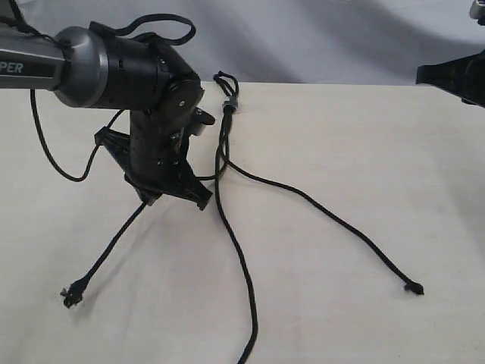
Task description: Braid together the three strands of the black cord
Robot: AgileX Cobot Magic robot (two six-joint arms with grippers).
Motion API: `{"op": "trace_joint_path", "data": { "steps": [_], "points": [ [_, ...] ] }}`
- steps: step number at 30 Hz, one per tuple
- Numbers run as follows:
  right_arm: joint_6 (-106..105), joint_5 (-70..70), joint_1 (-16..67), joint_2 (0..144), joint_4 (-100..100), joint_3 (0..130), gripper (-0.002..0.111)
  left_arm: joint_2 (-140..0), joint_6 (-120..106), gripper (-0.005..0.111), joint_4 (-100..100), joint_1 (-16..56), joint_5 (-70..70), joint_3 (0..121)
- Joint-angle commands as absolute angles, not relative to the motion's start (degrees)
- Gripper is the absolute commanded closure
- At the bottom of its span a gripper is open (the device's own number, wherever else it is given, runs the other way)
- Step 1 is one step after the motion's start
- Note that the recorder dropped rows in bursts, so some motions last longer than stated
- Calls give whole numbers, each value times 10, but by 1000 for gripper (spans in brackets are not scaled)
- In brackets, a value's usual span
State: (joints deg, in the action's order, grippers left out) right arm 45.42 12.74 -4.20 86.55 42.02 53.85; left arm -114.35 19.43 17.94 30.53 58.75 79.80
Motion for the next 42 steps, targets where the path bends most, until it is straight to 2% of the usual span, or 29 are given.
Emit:
{"op": "trace_joint_path", "data": {
  "steps": [1,4,7,11,14,16,18,19,21,25,28,31,34,39,42],
  "points": [
    [456,123,-45,860,421,538,109,-1141,233,106,189,291,556,761],
    [456,123,-45,860,420,538,109,-1141,249,101,201,291,534,750],
    [456,123,-45,860,420,538,109,-1141,249,81,200,291,526,748],
    [456,128,-44,860,403,538,109,-1141,242,48,197,291,506,748],
    [439,153,-30,860,365,538,109,-1135,235,40,221,286,511,748],
    [413,158,-2,860,361,538,109,-1123,235,43,238,276,515,748],
    [382,163,35,860,348,540,109,-1107,230,54,241,262,515,748],
    [350,181,87,862,326,548,109,-1086,202,76,241,246,515,748],
    [325,213,139,867,308,565,109,-1066,195,106,240,225,515,747],
    [295,255,242,896,301,601,109,-1034,193,104,240,186,479,726],
    [288,193,296,913,342,606,109,-1011,196,104,240,153,420,684],
    [291,141,347,918,349,606,109,-1007,197,104,233,87,344,634],
    [291,215,391,920,323,606,109,-1007,197,104,210,55,300,626],
    [291,254,441,951,292,613,109,-1007,196,104,192,54,258,624],
    [282,380,442,989,245,669,109,-1007,194,104,187,54,262,624]
  ]
}}
